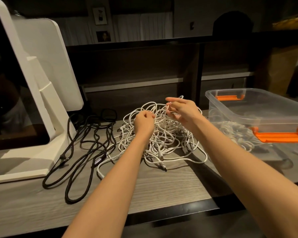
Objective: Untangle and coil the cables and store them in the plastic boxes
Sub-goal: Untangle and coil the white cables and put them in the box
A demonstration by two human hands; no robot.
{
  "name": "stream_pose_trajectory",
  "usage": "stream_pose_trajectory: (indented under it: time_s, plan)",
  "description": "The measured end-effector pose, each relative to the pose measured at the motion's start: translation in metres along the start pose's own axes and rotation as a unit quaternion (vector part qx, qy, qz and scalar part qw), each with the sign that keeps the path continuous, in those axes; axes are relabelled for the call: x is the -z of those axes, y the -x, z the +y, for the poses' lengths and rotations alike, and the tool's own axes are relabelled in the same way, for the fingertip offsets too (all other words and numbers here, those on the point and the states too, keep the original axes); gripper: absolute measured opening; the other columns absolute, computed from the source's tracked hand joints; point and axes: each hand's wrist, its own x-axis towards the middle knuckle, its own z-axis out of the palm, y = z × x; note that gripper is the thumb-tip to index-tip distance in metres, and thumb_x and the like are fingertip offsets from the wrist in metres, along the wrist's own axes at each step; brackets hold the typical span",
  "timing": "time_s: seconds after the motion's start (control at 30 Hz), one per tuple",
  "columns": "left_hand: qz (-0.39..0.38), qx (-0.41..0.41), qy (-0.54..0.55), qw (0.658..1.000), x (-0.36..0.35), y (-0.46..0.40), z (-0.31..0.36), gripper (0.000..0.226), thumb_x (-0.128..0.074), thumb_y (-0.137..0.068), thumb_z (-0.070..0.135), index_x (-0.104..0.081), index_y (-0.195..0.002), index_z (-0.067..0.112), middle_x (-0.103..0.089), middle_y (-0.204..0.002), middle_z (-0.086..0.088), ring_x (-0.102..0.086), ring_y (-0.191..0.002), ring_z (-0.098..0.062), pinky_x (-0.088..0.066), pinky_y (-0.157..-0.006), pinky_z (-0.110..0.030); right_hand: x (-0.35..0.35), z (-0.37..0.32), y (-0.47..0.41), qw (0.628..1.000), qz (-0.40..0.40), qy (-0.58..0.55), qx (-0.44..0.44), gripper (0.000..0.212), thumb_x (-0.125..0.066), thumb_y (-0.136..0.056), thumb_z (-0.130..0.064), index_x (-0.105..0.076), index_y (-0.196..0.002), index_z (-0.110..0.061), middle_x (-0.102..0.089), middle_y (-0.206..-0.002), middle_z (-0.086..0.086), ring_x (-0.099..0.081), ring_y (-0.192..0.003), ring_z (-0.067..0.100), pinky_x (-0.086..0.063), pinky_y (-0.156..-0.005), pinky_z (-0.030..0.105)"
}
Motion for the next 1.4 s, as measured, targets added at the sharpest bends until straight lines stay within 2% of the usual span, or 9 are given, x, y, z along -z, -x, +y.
stream_pose_trajectory:
  time_s: [0.17, 0.3, 0.43, 0.57, 0.67, 0.8, 0.9, 1.2, 1.4]
  plan:
    - [0.027, -0.022, -0.009, 0.999, 0.003, -0.006, -0.003, 0.034, -0.042, -0.100, 0.014, -0.061, -0.072, 0.019, -0.062, -0.086, -0.001, -0.048, -0.061, -0.013, -0.039, -0.064, -0.029, -0.005, 0.017, -0.008, 0.971, 0.060, 0.206, 0.109, 0.029, -0.050, -0.092, 0.007, -0.064, -0.116, -0.003, -0.066, -0.100, 0.012, -0.065, -0.083, 0.015, -0.058, -0.066, 0.023]
    - [0.048, -0.118, -0.184, 0.975, 0.012, -0.002, -0.006, 0.030, -0.045, -0.101, 0.018, -0.065, -0.078, 0.015, -0.056, -0.065, 0.004, -0.050, -0.059, -0.010, -0.036, -0.055, -0.027, -0.004, 0.023, -0.007, 0.852, 0.131, 0.446, 0.241, 0.019, -0.062, -0.091, -0.009, -0.070, -0.108, -0.010, -0.071, -0.097, 0.007, -0.066, -0.088, 0.018, -0.055, -0.081, 0.035]
    - [0.080, -0.219, -0.320, 0.918, 0.012, 0.007, -0.010, 0.010, -0.055, -0.098, 0.019, -0.062, -0.103, 0.014, -0.056, -0.104, -0.004, -0.058, -0.088, -0.020, -0.042, -0.068, -0.031, -0.003, 0.027, -0.006, 0.832, 0.165, 0.460, 0.263, 0.017, -0.065, -0.090, -0.023, -0.072, -0.099, -0.011, -0.072, -0.088, 0.006, -0.066, -0.083, 0.018, -0.054, -0.077, 0.037]
    - [0.093, -0.352, -0.358, 0.860, 0.012, 0.006, -0.009, 0.023, -0.066, -0.086, 0.006, -0.055, -0.105, 0.013, -0.051, -0.106, -0.005, -0.049, -0.094, -0.019, -0.039, -0.078, -0.029, 0.003, 0.038, -0.010, 0.834, 0.202, 0.440, 0.265, 0.017, -0.067, -0.088, -0.024, -0.072, -0.092, -0.008, -0.067, -0.092, 0.006, -0.059, -0.093, 0.021, -0.050, -0.078, 0.035]
    - [-0.036, -0.425, -0.342, 0.837, 0.014, 0.003, -0.011, 0.026, -0.061, -0.079, -0.010, -0.061, -0.093, 0.012, -0.054, -0.093, 0.001, -0.050, -0.086, -0.017, -0.045, -0.074, -0.033, 0.009, 0.040, -0.010, 0.857, 0.218, 0.397, 0.246, 0.014, -0.068, -0.087, -0.022, -0.067, -0.082, -0.009, -0.057, -0.091, 0.000, -0.055, -0.091, 0.017, -0.040, -0.073, 0.026]
    - [-0.183, -0.326, -0.252, 0.893, 0.015, 0.008, -0.011, 0.013, -0.054, -0.095, 0.014, -0.066, -0.097, 0.011, -0.060, -0.077, 0.003, -0.054, -0.067, -0.013, -0.046, -0.065, -0.031, 0.018, 0.038, -0.008, 0.919, 0.132, 0.317, 0.196, 0.016, -0.067, -0.088, -0.023, -0.062, -0.079, -0.012, -0.059, -0.072, -0.005, -0.057, -0.069, 0.011, -0.047, -0.069, 0.031]
    - [-0.247, -0.204, -0.122, 0.940, 0.015, 0.008, -0.008, 0.034, -0.049, -0.099, 0.034, -0.060, -0.079, 0.009, -0.056, -0.068, -0.002, -0.053, -0.060, -0.017, -0.049, -0.067, -0.042, 0.021, 0.039, -0.005, 0.928, 0.098, 0.306, 0.190, 0.015, -0.066, -0.089, -0.024, -0.063, -0.080, -0.012, -0.061, -0.072, -0.002, -0.058, -0.070, 0.015, -0.048, -0.072, 0.036]
    - [-0.288, -0.203, -0.097, 0.931, 0.019, 0.011, -0.004, 0.017, -0.070, -0.086, 0.017, -0.056, -0.094, 0.016, -0.059, -0.105, -0.016, -0.054, -0.079, -0.018, -0.051, -0.071, -0.026, 0.024, 0.038, -0.003, 0.944, 0.082, 0.269, 0.172, 0.012, -0.063, -0.090, -0.019, -0.064, -0.084, -0.009, -0.063, -0.073, -0.001, -0.057, -0.065, 0.007, -0.046, -0.064, 0.023]
    - [-0.303, -0.184, -0.186, 0.916, 0.025, 0.012, -0.001, 0.029, -0.065, -0.089, 0.038, -0.071, -0.083, 0.010, -0.064, -0.099, -0.007, -0.057, -0.089, -0.022, -0.043, -0.076, -0.020, 0.026, 0.038, -0.003, 0.963, 0.127, 0.195, 0.133, 0.015, -0.063, -0.091, -0.021, -0.063, -0.079, -0.013, -0.060, -0.069, 0.000, -0.051, -0.056, 0.008, -0.039, -0.048, 0.020]
